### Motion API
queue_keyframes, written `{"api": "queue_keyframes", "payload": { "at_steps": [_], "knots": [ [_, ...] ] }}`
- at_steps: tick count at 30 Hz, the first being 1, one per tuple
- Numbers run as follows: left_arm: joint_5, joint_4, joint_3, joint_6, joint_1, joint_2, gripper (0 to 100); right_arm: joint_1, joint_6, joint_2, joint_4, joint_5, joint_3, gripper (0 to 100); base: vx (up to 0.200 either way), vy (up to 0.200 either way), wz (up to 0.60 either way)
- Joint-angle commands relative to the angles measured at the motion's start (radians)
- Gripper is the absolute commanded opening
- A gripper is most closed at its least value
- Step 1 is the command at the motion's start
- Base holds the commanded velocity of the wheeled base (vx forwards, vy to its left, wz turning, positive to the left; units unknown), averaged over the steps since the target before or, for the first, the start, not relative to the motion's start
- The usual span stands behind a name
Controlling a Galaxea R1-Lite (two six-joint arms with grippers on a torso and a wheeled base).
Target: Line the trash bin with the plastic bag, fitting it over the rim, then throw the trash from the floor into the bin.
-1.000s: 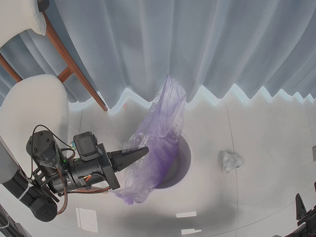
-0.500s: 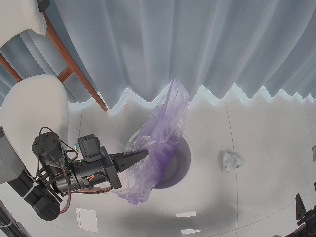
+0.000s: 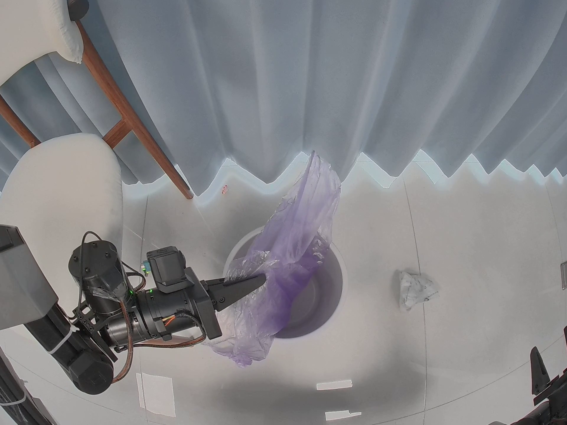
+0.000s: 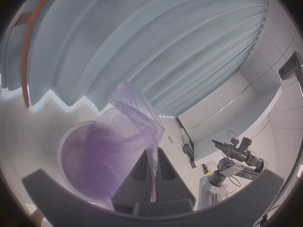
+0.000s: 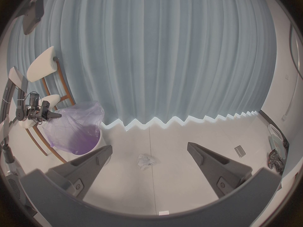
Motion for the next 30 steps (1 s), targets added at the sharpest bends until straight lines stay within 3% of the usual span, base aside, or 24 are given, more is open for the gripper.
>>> {"api": "queue_keyframes", "payload": {
  "at_steps": [1, 30],
  "knots": [
    [0.0, -0.001, 0.003, 0.0, 0.003, 0.018, 0, 0.0, 0.0, -0.016, 0.0, -0.001, 0.018, 100, 0.0, 0.0, 0.0],
    [0.003, -0.001, 0.007, 0.03, 0.004, 0.033, 0, 0.0, 0.023, -0.016, 0.001, -0.003, 0.018, 100, 0.0, 0.0, 0.0]
  ]
}}
